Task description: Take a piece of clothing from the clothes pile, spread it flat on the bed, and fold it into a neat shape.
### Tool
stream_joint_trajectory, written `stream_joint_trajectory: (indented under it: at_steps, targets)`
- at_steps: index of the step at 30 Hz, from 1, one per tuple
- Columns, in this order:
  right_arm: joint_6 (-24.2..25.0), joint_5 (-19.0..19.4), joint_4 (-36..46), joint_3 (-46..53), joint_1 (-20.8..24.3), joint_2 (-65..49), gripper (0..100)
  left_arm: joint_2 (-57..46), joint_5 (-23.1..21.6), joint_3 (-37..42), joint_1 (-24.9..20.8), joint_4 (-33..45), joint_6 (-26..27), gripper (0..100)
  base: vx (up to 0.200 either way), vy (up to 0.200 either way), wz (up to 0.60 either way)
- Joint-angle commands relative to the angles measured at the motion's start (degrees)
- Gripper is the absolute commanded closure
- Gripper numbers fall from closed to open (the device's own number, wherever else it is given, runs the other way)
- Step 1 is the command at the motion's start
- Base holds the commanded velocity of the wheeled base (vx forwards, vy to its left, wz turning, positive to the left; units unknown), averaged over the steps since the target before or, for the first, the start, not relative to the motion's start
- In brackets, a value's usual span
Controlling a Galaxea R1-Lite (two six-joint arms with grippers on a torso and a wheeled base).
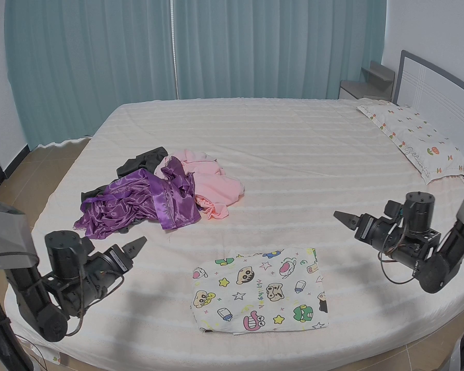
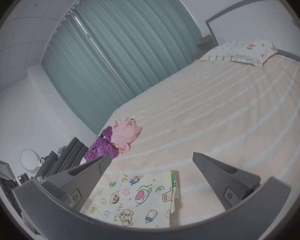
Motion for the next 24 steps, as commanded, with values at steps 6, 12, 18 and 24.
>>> stream_joint_trajectory:
  at_steps: [6, 12, 18, 24]
  targets:
    - [-6.8, -0.1, 0.6, 17.6, -0.5, -32.0, 0, -40.1, 5.0, 7.9, 3.6, 14.8, 15.2, 0, 0.0, 0.0, 0.0]
    - [-12.4, -0.1, 5.8, 23.8, -1.3, -44.3, 0, -60.5, 5.4, 6.1, 3.5, 38.5, 22.5, 0, 0.0, 0.0, 0.0]
    - [-16.8, -0.2, 21.0, 24.4, -5.6, -61.2, 0, -86.0, 7.7, -3.5, 3.5, 75.3, 25.5, 0, 0.0, 0.0, 0.0]
    - [-19.3, -0.1, 41.2, 23.5, -10.0, -78.5, 0, -98.2, 8.1, -10.4, 4.9, 97.9, 26.3, 0, 0.0, 0.0, 0.0]
